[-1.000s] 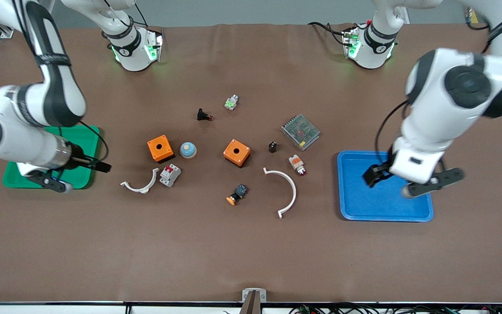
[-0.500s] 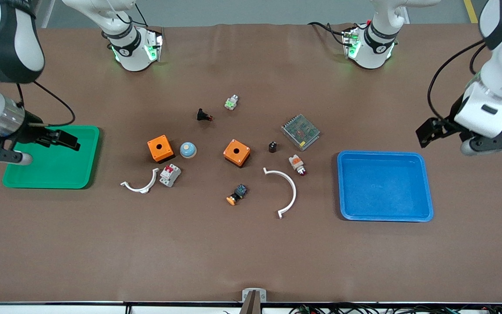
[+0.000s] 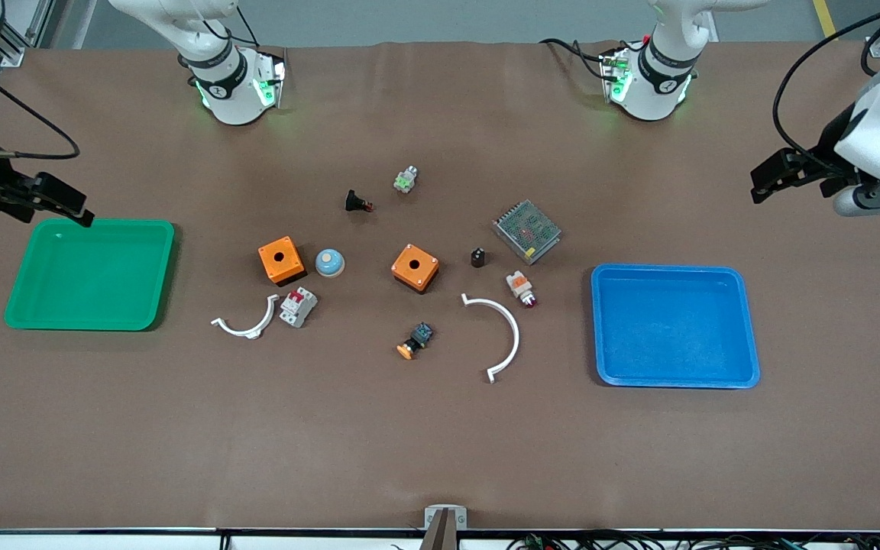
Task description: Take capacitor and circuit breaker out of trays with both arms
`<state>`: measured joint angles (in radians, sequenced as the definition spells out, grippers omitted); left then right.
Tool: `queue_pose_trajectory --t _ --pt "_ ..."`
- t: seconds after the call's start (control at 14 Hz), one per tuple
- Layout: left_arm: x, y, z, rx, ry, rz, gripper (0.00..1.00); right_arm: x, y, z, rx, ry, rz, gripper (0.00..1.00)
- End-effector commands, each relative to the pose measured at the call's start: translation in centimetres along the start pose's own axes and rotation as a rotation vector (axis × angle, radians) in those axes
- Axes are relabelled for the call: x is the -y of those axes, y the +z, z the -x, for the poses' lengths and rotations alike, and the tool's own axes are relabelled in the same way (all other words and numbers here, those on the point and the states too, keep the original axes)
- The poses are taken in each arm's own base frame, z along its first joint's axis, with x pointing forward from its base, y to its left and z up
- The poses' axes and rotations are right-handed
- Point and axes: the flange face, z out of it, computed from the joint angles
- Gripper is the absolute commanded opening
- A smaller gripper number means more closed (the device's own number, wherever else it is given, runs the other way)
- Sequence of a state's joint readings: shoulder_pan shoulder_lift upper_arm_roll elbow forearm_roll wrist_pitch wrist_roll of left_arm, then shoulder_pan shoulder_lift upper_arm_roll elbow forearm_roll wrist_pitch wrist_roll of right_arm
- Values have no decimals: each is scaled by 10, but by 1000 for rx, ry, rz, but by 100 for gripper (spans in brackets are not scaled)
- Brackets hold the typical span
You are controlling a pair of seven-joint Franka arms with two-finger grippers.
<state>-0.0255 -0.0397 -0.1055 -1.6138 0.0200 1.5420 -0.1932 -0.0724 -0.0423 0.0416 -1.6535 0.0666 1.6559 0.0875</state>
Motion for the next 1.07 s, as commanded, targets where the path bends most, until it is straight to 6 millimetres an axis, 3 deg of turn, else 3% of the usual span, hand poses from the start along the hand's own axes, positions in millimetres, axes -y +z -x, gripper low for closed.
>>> queue_pose_trajectory --t 0.0,1.0 --pt "-1 -2 14 -6 17 2 100 1 -15 -1 -3 3 3 100" --pt "2 -16 15 -31 20 0 100 0 -24 1 -9 7 18 100"
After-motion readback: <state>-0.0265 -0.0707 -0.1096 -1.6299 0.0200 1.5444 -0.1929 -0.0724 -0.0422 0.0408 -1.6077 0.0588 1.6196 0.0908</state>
